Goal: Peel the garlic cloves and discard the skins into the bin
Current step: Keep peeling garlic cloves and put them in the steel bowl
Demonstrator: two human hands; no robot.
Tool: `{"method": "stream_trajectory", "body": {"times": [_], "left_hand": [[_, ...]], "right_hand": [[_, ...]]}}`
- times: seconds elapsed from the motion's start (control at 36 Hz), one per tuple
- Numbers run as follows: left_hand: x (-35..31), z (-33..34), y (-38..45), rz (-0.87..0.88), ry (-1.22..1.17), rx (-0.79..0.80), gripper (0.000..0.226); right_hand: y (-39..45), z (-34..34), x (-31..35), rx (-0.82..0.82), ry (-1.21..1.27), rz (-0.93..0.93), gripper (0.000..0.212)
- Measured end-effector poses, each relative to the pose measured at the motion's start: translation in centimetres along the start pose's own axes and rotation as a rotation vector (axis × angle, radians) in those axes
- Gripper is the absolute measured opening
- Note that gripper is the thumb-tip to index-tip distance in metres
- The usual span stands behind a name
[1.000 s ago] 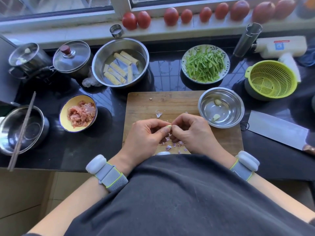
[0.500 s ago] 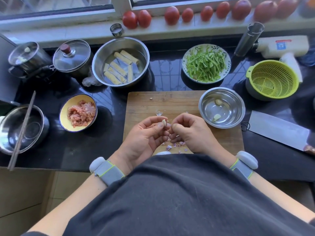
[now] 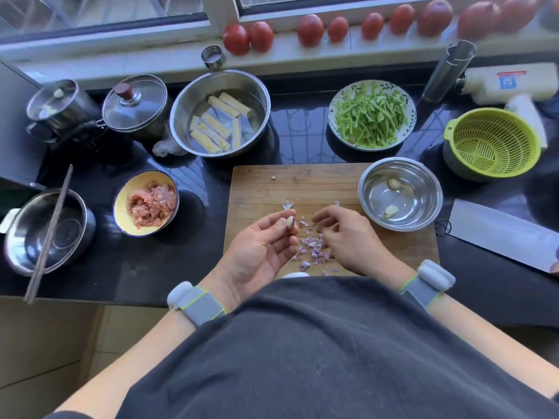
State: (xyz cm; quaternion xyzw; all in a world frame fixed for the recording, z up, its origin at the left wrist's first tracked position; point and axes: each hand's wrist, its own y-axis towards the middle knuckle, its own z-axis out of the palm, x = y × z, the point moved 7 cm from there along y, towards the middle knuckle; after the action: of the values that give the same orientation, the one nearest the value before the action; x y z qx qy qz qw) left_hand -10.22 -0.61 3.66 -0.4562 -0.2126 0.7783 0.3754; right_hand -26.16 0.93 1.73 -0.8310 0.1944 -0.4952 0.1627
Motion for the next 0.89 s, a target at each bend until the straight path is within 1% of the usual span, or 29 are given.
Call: {"method": "stream_trajectory", "body": {"times": [0.03, 0.08, 0.14, 0.31, 0.53, 0.69, 0.81, 0.89], "left_hand": [[0.0, -0.1, 0.0, 0.011, 0.008, -0.010, 0.019], [0.0, -0.1, 0.1, 0.037, 0.034, -0.025, 0.013], [0.0, -0.1, 0.2, 0.062, 0.075, -0.032, 0.010], [-0.5, -0.1, 0.4, 0.161, 0.195, -0.031, 0.005], [-1.7, 0.2, -0.2, 0.320, 0.435, -0.067, 0.007], [-2.3, 0.4, -0.7, 0.410, 0.626, -0.095, 0.003], [-2.2, 0.8, -0.7, 0.411, 0.601, -0.090, 0.005], [-1.8, 0.7, -0.5, 0.327, 0.446, -0.073, 0.011]], "right_hand": [[-0.2, -0.1, 0.6, 0.012, 0.130, -0.011, 0.016], [-0.9, 0.0, 2.2, 0.063, 0.303, -0.030, 0.008], [-1.5, 0.1, 3.2, 0.096, 0.360, -0.047, 0.007], [-1.8, 0.0, 3.6, 0.086, 0.397, -0.010, 0.012], [-1.9, -0.4, 3.8, 0.045, 0.329, -0.036, 0.015], [-1.9, -0.2, 3.3, 0.031, 0.325, 0.004, 0.012], [-2.0, 0.0, 3.1, -0.004, 0.375, 0.033, 0.011], [-2.0, 0.0, 3.3, 0.005, 0.448, 0.036, 0.011]]}}
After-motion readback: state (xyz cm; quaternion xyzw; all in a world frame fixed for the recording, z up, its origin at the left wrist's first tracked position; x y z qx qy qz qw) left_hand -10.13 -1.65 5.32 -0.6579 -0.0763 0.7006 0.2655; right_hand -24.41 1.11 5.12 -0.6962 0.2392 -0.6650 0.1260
